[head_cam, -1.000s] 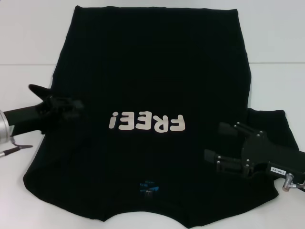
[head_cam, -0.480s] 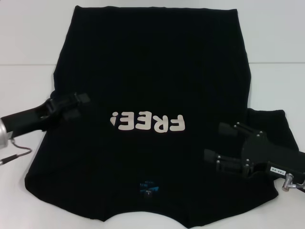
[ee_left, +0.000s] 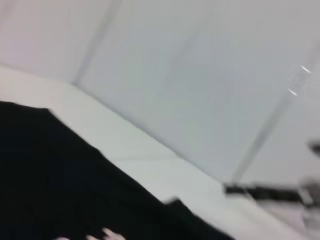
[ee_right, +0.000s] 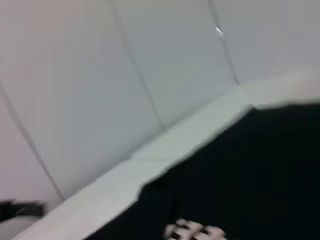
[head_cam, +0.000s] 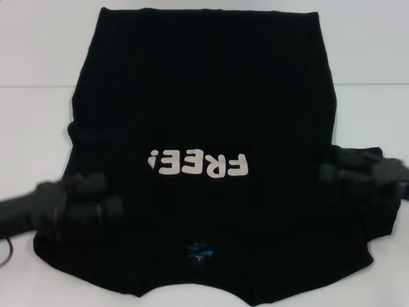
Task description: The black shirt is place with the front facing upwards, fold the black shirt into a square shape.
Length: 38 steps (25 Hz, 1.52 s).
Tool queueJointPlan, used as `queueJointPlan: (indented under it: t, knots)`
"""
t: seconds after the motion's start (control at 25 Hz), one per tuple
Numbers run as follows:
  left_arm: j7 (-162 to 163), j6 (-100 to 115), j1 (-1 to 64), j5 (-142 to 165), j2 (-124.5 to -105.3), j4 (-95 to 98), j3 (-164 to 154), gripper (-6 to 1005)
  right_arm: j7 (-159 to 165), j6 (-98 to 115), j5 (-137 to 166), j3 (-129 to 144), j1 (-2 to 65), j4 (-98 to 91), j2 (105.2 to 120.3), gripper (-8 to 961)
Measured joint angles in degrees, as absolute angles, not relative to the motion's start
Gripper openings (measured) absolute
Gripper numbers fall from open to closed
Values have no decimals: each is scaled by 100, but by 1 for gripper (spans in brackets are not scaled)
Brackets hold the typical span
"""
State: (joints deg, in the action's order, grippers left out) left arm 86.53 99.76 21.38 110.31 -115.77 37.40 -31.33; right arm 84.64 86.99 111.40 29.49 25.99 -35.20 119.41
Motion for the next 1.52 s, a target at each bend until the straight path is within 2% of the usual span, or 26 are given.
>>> queueJointPlan:
  t: [0.12, 0.32, 0.48, 0.76, 1.08, 1.52]
  knots:
    - [8295, 10195, 2056, 11203, -11626, 3907, -3256, 921, 10300, 8803, 11872, 2992, 2611, -4514, 11859, 941]
    - [7999, 10291, 1960, 11277, -11653, 4120, -3189, 921, 13191, 9580, 13329, 3078, 2980, -5693, 11521, 941]
    - [8016, 10379, 1970, 11279, -11618, 4232, -3190, 921, 14716, 10076, 14176, 3083, 3299, -6179, 11387, 942]
    - [8026, 10456, 1975, 11283, -11606, 4263, -3213, 921, 15420, 10055, 15765, 3111, 3805, -6011, 11425, 899]
    - [8022, 10536, 1991, 11369, -11620, 4280, -3240, 921, 15591, 9622, 15921, 3098, 3853, -5178, 11247, 881]
    - [8020, 10539, 2026, 11434, -11627, 4291, -3237, 921, 15555, 9015, 15895, 3081, 4010, -4427, 11197, 881]
